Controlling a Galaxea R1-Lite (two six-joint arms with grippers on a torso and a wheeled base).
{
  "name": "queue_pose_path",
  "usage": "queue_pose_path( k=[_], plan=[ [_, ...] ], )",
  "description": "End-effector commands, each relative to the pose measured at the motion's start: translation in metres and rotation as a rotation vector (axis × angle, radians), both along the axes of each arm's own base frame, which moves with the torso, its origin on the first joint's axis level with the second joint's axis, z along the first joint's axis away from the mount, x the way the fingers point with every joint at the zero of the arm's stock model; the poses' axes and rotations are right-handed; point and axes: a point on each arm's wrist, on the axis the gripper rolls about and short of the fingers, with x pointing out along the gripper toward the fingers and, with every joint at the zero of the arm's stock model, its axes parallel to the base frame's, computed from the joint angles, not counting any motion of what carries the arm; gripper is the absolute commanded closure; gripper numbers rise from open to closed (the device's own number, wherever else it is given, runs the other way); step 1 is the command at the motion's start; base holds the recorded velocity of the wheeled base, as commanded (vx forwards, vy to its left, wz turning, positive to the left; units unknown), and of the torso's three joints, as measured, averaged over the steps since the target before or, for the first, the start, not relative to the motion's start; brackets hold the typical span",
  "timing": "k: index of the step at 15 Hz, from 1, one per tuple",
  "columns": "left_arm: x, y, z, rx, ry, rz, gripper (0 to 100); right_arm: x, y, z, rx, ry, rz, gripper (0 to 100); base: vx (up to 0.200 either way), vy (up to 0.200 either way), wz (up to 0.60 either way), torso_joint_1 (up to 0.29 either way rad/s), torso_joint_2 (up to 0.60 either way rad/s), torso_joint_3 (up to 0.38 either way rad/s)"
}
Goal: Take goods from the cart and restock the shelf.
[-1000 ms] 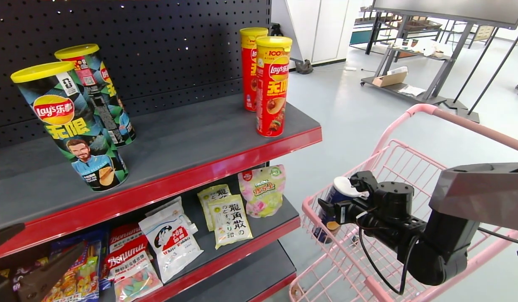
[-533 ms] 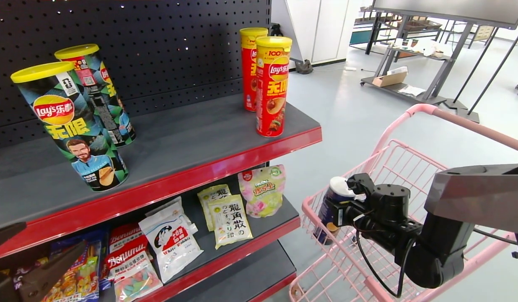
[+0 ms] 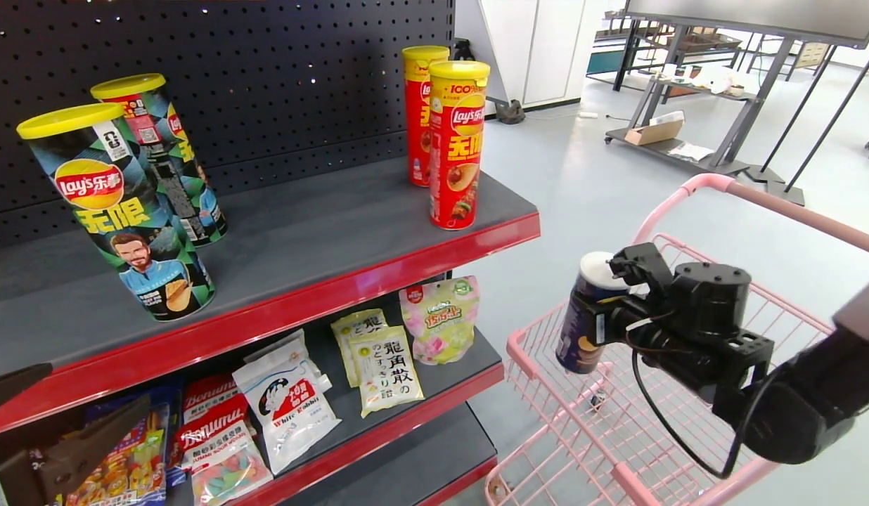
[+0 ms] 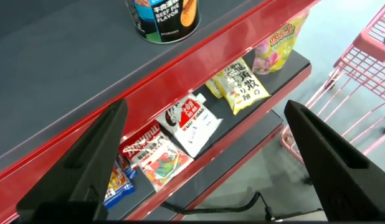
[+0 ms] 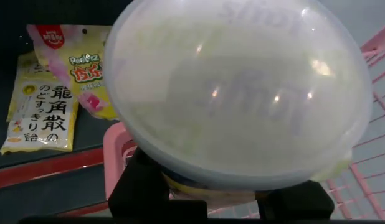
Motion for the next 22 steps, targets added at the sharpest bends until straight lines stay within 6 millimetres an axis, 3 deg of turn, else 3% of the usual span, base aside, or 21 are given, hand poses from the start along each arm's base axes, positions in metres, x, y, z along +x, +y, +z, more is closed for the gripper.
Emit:
queue_pose_path(
  k=[1,3,6,7,10,17,22],
  plan=[
    [0.001,0.0,-0.001,0.001,0.008,-0.003,0,-0.03,-0.012,0.079,0.021,-0.121,-0.026,100,0.0,0.0,0.0,0.0,0.0,0.0],
    [0.0,0.0,0.001,-0.002,-0.002,-0.006,0,-0.057,-0.023,0.123,-0.01,-0.098,-0.118,100,0.0,0.0,0.0,0.0,0.0,0.0],
    [-0.002,0.0,0.0,-0.003,-0.004,-0.006,0,-0.116,-0.045,0.163,-0.058,0.034,-0.158,100,0.0,0.0,0.0,0.0,0.0,0.0],
    [-0.004,0.0,-0.003,0.0,-0.001,0.003,0,-0.139,-0.052,0.168,-0.036,0.092,-0.171,100,0.0,0.0,0.0,0.0,0.0,0.0],
    [-0.017,0.001,-0.008,0.027,-0.003,-0.019,0,-0.174,-0.07,0.162,-0.042,0.143,-0.214,100,0.0,0.0,0.0,0.0,0.0,0.0],
    [-0.028,0.002,-0.005,0.019,-0.061,-0.024,0,-0.19,-0.081,0.15,-0.071,0.148,-0.224,100,0.0,0.0,0.0,0.007,-0.01,-0.01],
    [-0.029,0.003,-0.004,0.019,-0.07,-0.022,0,-0.198,-0.083,0.143,-0.072,0.151,-0.226,100,0.0,0.0,0.0,0.193,-0.5,-0.299]
  ],
)
